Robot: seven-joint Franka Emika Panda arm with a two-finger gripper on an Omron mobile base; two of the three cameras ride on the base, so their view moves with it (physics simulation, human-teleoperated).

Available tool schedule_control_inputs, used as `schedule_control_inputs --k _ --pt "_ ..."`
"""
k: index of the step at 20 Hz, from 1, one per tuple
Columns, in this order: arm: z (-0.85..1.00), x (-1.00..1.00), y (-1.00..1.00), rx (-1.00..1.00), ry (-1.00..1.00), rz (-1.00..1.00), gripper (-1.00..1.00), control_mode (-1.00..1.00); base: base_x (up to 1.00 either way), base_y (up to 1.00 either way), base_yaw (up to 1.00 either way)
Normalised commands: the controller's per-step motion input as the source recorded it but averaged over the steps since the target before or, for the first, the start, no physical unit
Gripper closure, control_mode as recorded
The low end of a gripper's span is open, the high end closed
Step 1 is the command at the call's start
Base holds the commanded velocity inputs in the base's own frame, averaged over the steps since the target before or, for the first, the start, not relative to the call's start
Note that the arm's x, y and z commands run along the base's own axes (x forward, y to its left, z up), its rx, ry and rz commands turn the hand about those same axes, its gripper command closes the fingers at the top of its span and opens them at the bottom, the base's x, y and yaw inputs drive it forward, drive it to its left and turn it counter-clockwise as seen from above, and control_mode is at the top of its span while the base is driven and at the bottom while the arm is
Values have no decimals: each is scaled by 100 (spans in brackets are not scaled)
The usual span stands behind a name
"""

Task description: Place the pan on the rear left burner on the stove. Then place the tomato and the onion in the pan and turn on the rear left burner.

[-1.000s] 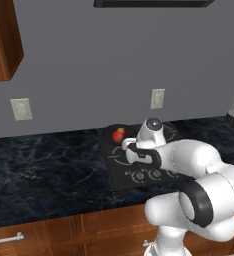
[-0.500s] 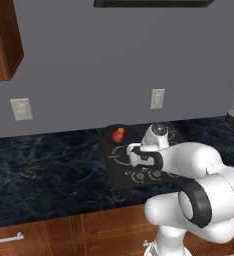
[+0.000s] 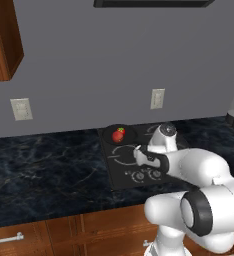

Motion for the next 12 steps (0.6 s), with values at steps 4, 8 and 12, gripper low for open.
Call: schedule_control_inputs --k 4,8,12 --pt "39 -7 -1 -1 10 2 -100 -100 0 0 0" --pt "10 0 0 -3 25 4 -100 -100 0 0 0" --pt "-1 0 0 -6 34 5 -100 -100 0 0 0"
